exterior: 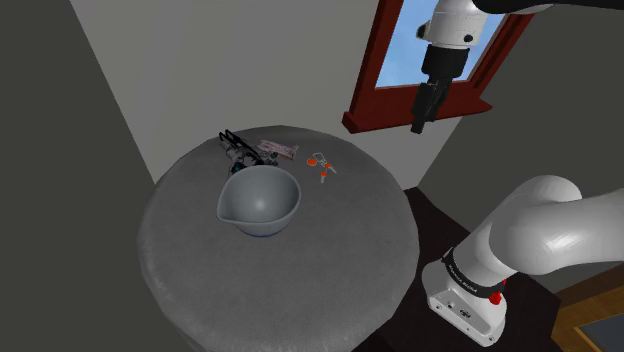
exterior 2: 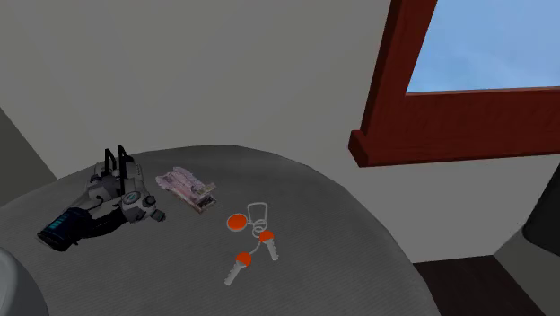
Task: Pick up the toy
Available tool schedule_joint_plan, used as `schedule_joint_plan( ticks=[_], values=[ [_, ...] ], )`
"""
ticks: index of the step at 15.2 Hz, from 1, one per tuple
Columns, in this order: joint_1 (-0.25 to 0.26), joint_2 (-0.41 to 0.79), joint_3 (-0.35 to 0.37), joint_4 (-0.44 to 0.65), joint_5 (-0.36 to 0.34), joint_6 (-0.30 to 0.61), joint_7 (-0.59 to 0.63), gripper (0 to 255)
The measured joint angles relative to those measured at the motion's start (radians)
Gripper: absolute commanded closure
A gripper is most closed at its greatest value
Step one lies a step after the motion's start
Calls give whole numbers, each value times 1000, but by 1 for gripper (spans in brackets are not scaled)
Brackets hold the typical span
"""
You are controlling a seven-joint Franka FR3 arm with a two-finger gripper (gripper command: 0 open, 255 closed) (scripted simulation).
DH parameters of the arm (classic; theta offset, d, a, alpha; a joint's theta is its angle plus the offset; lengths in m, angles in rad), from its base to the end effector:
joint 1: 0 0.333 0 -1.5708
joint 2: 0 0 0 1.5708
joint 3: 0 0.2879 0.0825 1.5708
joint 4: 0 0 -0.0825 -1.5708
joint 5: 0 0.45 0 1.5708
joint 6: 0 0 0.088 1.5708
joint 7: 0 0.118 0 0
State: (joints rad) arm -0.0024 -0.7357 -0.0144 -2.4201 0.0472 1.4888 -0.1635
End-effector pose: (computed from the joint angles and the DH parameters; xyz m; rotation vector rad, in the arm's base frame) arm 0.3878 -0.0008 0.5001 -3.0453 -0.2298 0.2909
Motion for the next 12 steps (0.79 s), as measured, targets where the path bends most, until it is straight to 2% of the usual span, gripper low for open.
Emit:
schedule_joint_plan(
  ticks=[4, 12],
  values=[
    [13, 58, 21, 4, 5, 66, 7, 0],
    [49, 316, 98, 70, 0, 307, 36, 0]
  ],
)
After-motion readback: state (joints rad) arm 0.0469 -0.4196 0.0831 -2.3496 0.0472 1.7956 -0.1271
